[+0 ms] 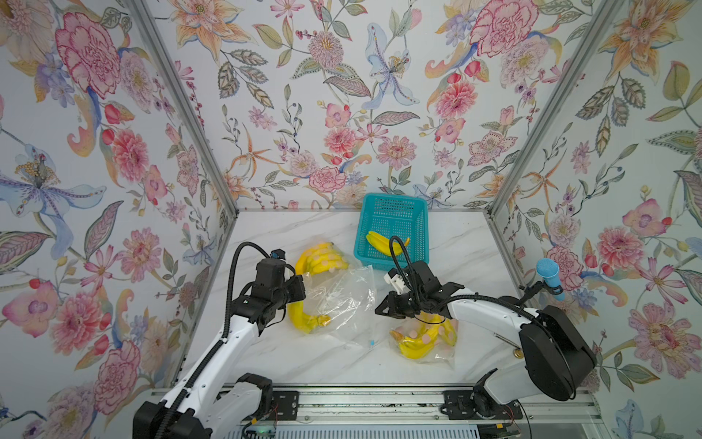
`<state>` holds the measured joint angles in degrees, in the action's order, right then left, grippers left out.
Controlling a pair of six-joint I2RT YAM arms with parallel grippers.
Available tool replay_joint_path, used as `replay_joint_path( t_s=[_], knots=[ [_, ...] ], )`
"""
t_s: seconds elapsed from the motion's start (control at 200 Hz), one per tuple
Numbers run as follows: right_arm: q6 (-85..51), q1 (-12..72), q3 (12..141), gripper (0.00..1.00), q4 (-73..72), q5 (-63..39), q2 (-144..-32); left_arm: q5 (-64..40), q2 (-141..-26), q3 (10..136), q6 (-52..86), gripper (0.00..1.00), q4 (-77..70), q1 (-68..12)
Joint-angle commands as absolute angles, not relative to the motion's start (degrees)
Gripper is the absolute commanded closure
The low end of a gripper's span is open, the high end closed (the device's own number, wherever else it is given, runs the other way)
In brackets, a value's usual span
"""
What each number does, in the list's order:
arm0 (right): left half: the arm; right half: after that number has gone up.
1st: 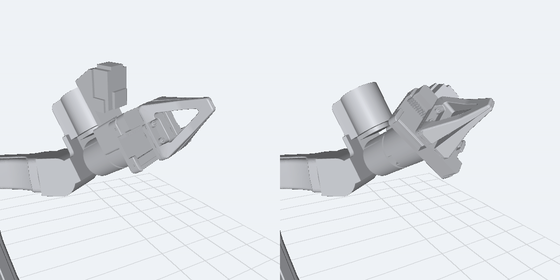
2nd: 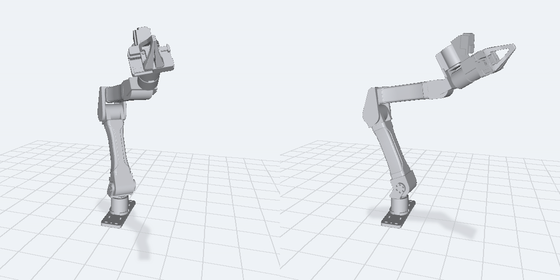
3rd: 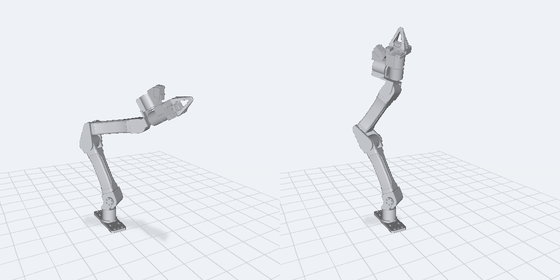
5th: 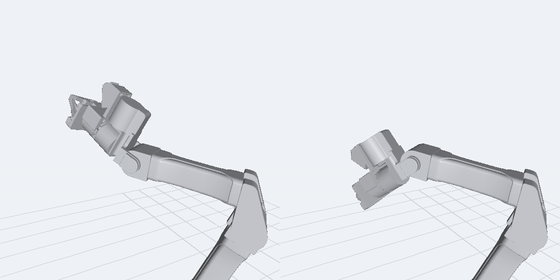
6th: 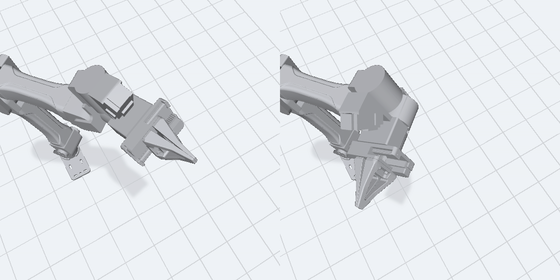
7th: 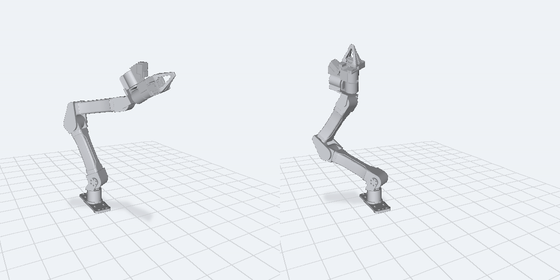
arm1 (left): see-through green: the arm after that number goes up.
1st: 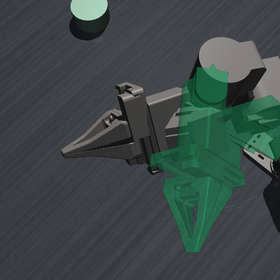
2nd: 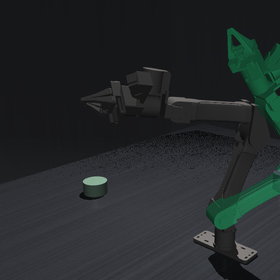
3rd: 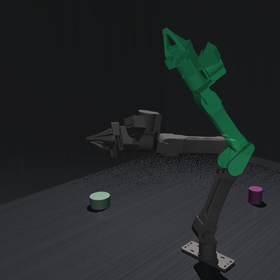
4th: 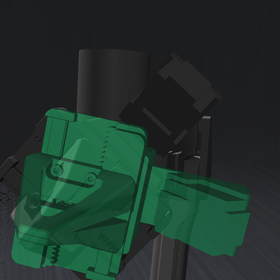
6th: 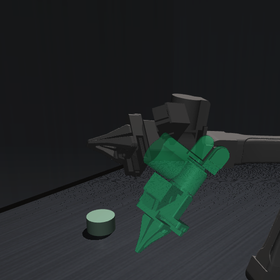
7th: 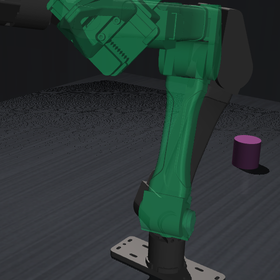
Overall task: Open the zip-top bag and take out the banana
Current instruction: Adjust the banana in the zipper food storage bag.
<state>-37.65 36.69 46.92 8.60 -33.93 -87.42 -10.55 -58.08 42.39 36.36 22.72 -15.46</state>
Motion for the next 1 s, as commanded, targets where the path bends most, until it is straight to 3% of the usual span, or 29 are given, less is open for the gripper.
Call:
replay_joint_path(
  t_s=[0.0, 0.265, 0.52, 0.796, 0.996],
  knots=[
    [-39.78, 36.74, 48.6, 0.83, 2.7, -35.62, -90.67, -11.6, -58.84, 40.36, 34.77, 1.0, 25.6, -14.8],
    [-40.43, 39.07, 48.7, 0.83, -1.21, -37.38, -93.58, -11.95, -58.99, 39.65, 34.54, 1.0, 25.49, -14.06],
    [-36.93, 33.13, 47.61, 0.84, 11.16, -26.13, -87.63, -12.22, -59.83, 40.42, 34.38, 1.0, 25.47, -13.68],
    [-36.37, 32.64, 47.34, 0.96, 7.06, -30.19, -87.99, -12.22, -60.32, 40.79, 34.02, 1.0, 25.81, -13.74],
    [-37.52, 36.04, 50.56, 0.98, 3.47, -31.88, -92.07, -12.26, -59.86, 40.38, 33.84, 1.0, 26.17, -13.67]
  ],
)
